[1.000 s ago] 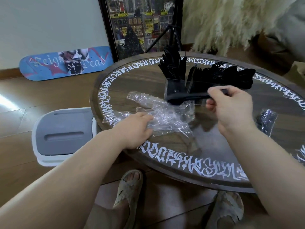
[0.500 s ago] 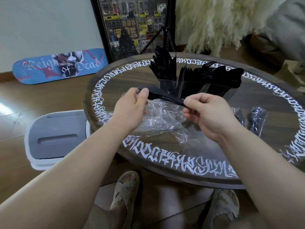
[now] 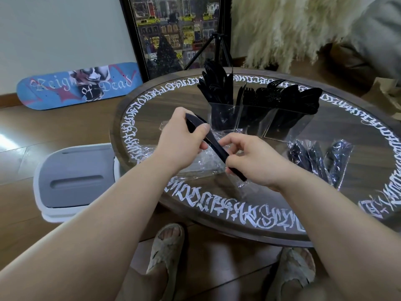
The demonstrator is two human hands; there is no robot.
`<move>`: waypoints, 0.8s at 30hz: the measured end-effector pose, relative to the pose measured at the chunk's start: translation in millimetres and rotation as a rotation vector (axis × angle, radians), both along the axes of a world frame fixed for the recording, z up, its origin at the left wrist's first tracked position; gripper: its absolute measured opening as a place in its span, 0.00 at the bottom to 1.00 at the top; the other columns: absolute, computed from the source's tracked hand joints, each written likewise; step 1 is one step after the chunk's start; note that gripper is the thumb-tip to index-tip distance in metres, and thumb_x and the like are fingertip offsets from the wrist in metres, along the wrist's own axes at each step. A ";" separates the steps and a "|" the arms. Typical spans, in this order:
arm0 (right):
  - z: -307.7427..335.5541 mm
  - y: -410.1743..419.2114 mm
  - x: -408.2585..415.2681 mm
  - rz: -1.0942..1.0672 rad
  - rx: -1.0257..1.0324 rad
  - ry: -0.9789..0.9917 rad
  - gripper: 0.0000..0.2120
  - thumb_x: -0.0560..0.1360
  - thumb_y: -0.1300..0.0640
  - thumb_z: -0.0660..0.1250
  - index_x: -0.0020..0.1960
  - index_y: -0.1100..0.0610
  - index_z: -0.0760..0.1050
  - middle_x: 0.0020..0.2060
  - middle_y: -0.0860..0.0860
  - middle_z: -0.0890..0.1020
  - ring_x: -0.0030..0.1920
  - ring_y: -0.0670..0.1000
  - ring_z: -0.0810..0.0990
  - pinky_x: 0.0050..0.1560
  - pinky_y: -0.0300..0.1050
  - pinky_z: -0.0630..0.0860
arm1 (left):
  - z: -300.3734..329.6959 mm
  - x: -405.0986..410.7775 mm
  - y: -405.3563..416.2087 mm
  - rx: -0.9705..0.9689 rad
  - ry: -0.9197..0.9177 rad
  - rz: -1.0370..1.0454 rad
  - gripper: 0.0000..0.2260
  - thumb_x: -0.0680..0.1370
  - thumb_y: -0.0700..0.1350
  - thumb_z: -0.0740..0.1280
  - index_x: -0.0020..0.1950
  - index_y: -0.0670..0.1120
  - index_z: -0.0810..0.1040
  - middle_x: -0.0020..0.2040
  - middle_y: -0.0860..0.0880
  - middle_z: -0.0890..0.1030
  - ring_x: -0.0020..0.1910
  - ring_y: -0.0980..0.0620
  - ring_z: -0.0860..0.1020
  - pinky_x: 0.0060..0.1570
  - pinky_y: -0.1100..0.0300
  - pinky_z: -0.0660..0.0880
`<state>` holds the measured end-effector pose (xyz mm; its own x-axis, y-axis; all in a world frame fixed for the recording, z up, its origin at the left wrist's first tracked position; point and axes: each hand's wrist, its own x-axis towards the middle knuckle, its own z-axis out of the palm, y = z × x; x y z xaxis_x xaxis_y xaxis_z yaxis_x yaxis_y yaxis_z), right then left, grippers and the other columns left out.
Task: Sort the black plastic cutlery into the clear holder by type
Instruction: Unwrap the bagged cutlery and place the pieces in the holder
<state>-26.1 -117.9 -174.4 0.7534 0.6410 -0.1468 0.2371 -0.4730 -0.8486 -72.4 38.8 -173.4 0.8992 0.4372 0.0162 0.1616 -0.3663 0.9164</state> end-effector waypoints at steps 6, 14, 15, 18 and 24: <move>-0.2 12.4 -1.6 -0.085 0.089 0.032 0.11 0.80 0.58 0.59 0.44 0.60 0.77 0.38 0.60 0.80 0.34 0.53 0.81 0.44 0.55 0.79 | -2.4 -1.6 -6.3 0.048 0.006 -0.100 0.05 0.78 0.44 0.65 0.50 0.47 0.69 0.36 0.51 0.80 0.33 0.57 0.80 0.39 0.55 0.76; -1.3 18.7 -2.0 -0.162 0.194 0.161 0.11 0.80 0.58 0.61 0.41 0.57 0.77 0.33 0.52 0.77 0.35 0.49 0.81 0.48 0.57 0.79 | 0.6 -5.2 -1.4 0.112 -0.010 -0.124 0.07 0.79 0.43 0.64 0.54 0.52 0.69 0.42 0.56 0.78 0.35 0.58 0.78 0.36 0.70 0.71; -1.3 19.5 -2.0 -0.170 0.203 0.167 0.11 0.80 0.58 0.61 0.40 0.57 0.77 0.32 0.51 0.77 0.35 0.49 0.80 0.46 0.55 0.79 | 0.8 -5.6 -1.4 0.106 -0.016 -0.122 0.07 0.79 0.43 0.64 0.54 0.52 0.69 0.42 0.57 0.78 0.36 0.58 0.78 0.37 0.69 0.72; -2.2 22.3 -1.3 -0.187 0.204 0.110 0.11 0.79 0.60 0.61 0.40 0.56 0.77 0.29 0.47 0.75 0.31 0.45 0.74 0.35 0.41 0.72 | 1.2 -5.8 -0.9 0.105 -0.031 -0.097 0.09 0.78 0.42 0.64 0.56 0.53 0.71 0.42 0.58 0.78 0.36 0.59 0.78 0.40 0.66 0.73; 0.2 23.8 -0.7 -0.187 0.210 0.065 0.19 0.79 0.66 0.55 0.59 0.46 0.75 0.34 0.49 0.78 0.28 0.40 0.73 0.29 0.35 0.69 | -0.8 -6.7 2.7 0.154 0.015 -0.140 0.10 0.78 0.43 0.64 0.58 0.52 0.73 0.47 0.51 0.80 0.44 0.52 0.80 0.53 0.51 0.76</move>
<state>-26.8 -94.1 -174.3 0.8548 0.5131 -0.0770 0.1044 -0.3154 -0.9432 -79.1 41.5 -174.2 0.9516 0.3017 0.0595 0.1125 -0.5217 0.8457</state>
